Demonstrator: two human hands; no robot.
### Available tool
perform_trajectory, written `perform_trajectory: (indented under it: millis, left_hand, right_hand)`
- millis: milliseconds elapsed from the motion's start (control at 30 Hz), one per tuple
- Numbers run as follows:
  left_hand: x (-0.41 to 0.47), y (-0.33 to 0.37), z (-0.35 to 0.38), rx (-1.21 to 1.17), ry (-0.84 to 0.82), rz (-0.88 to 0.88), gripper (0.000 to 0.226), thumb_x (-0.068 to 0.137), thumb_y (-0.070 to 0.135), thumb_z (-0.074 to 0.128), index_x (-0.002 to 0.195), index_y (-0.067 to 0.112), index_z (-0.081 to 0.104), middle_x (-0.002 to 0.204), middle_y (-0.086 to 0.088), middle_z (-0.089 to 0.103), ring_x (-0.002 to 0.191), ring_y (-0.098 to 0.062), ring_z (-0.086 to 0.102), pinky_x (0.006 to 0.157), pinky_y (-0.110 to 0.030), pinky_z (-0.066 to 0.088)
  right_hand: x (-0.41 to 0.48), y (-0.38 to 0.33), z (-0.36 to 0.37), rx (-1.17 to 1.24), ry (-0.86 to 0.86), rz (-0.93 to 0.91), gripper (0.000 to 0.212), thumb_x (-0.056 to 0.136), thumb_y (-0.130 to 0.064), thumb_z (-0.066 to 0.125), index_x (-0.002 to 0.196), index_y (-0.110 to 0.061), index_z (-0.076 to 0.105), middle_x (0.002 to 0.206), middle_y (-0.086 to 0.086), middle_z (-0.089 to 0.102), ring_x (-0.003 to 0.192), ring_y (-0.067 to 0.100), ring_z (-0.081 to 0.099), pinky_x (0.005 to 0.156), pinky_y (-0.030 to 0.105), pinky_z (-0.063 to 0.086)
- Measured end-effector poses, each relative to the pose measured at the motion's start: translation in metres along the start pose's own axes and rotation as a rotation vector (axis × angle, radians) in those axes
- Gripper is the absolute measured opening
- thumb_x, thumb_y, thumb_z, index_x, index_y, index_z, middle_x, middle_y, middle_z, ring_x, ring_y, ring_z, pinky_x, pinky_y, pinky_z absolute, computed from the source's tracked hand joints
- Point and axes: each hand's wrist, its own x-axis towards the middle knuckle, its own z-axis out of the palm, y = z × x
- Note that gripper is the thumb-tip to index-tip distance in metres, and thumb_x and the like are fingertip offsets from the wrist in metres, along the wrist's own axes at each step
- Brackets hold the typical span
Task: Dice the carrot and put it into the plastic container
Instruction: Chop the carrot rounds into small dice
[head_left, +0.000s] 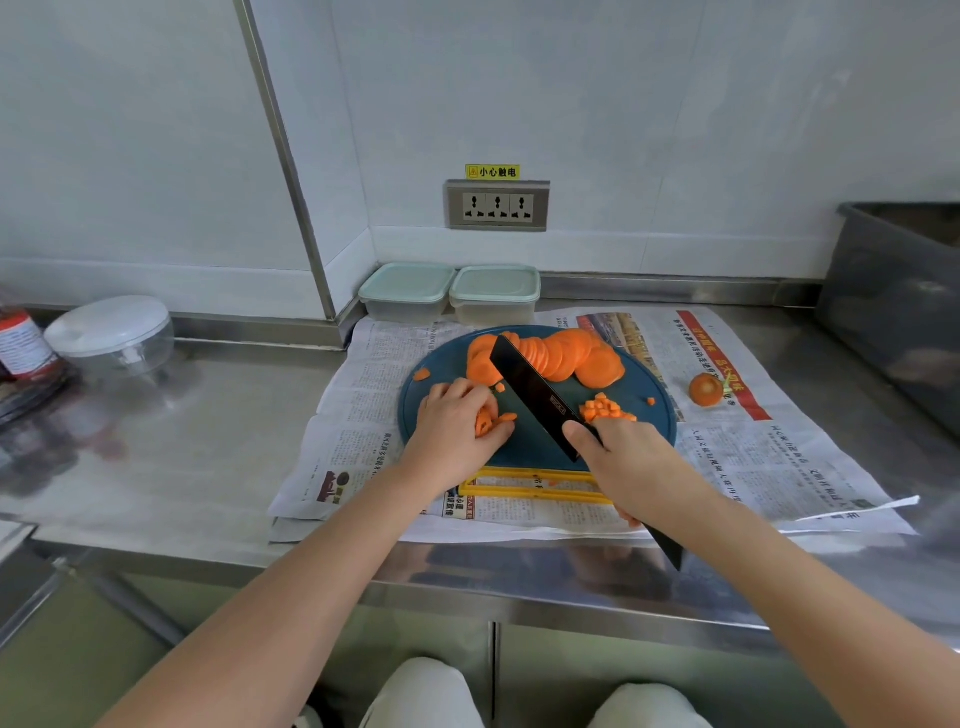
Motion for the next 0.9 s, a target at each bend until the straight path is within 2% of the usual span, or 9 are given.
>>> perform_trajectory:
  millis: [100, 200, 267, 433, 600, 667, 767, 900]
  left_hand:
    - [-0.001, 0.001, -0.003, -0.064, -0.002, 0.017, 0.023, 0.09, 0.035, 0.06, 0.105, 0.017, 0.056, 0.111, 0.002, 0.055, 0.11, -0.019, 0.045, 0.088, -0.026, 0.036]
    - [-0.003, 0.004, -0.005, -0.118, -0.025, -0.015, 0.045, 0.09, 0.032, 0.061, 0.129, 0.017, 0.044, 0.125, 0.0, 0.051, 0.117, -0.014, 0.045, 0.088, -0.019, 0.034]
    - [-0.003, 0.004, -0.005, -0.132, -0.025, -0.019, 0.056, 0.089, 0.033, 0.063, 0.136, 0.016, 0.038, 0.133, -0.001, 0.045, 0.122, -0.014, 0.044, 0.092, -0.018, 0.032]
    - [-0.004, 0.003, -0.004, 0.085, 0.047, -0.043, 0.063, 0.086, 0.045, 0.062, 0.138, 0.018, 0.039, 0.135, -0.003, 0.039, 0.129, -0.022, 0.027, 0.106, -0.029, 0.021]
    - [-0.007, 0.002, -0.003, 0.078, -0.015, -0.045, 0.056, 0.091, 0.047, 0.054, 0.14, 0.022, 0.041, 0.139, 0.002, 0.041, 0.131, -0.022, 0.029, 0.113, -0.037, 0.02]
    - [-0.008, 0.002, -0.003, 0.054, -0.013, -0.043, 0.05, 0.091, 0.044, 0.055, 0.136, 0.023, 0.046, 0.136, 0.001, 0.044, 0.128, -0.022, 0.032, 0.11, -0.035, 0.024]
    - [-0.01, 0.003, -0.003, 0.004, -0.022, -0.048, 0.045, 0.093, 0.038, 0.054, 0.132, 0.017, 0.046, 0.132, -0.003, 0.042, 0.126, -0.02, 0.033, 0.098, -0.025, 0.03]
    - [-0.012, 0.003, -0.003, 0.033, -0.012, -0.011, 0.044, 0.095, 0.036, 0.051, 0.131, 0.012, 0.043, 0.129, -0.006, 0.038, 0.121, -0.019, 0.033, 0.089, -0.017, 0.026]
  right_hand:
    - [-0.002, 0.001, 0.001, -0.02, 0.0, -0.007, 0.041, 0.102, -0.041, 0.035, 0.072, -0.015, 0.047, 0.064, 0.002, 0.049, 0.054, 0.011, 0.046, 0.048, 0.022, 0.035]
    - [-0.005, 0.003, 0.002, -0.021, 0.005, -0.013, 0.041, 0.102, -0.04, 0.036, 0.069, -0.017, 0.044, 0.062, 0.0, 0.048, 0.052, 0.01, 0.044, 0.047, 0.021, 0.031]
    - [-0.005, 0.002, 0.002, -0.021, 0.007, -0.011, 0.042, 0.102, -0.041, 0.036, 0.068, -0.017, 0.043, 0.063, 0.0, 0.047, 0.053, 0.009, 0.044, 0.047, 0.021, 0.029]
    - [-0.003, -0.001, -0.002, -0.008, -0.008, -0.031, 0.042, 0.102, -0.04, 0.034, 0.069, -0.015, 0.042, 0.061, 0.003, 0.046, 0.048, 0.013, 0.046, 0.047, 0.026, 0.042]
    - [0.001, -0.006, -0.002, -0.037, 0.0, -0.042, 0.043, 0.102, -0.041, 0.034, 0.072, -0.013, 0.045, 0.062, 0.004, 0.047, 0.048, 0.014, 0.045, 0.05, 0.032, 0.047]
    - [0.0, -0.006, 0.0, -0.024, -0.011, -0.048, 0.043, 0.102, -0.04, 0.034, 0.069, -0.015, 0.043, 0.061, 0.002, 0.046, 0.048, 0.012, 0.045, 0.048, 0.029, 0.045]
    - [-0.002, -0.005, 0.005, -0.006, -0.018, -0.047, 0.044, 0.102, -0.04, 0.035, 0.066, -0.015, 0.04, 0.059, 0.001, 0.043, 0.047, 0.011, 0.042, 0.044, 0.024, 0.037]
    - [-0.001, -0.004, 0.012, -0.019, -0.002, -0.028, 0.045, 0.102, -0.041, 0.035, 0.066, -0.014, 0.043, 0.06, 0.0, 0.045, 0.049, 0.01, 0.041, 0.045, 0.021, 0.029]
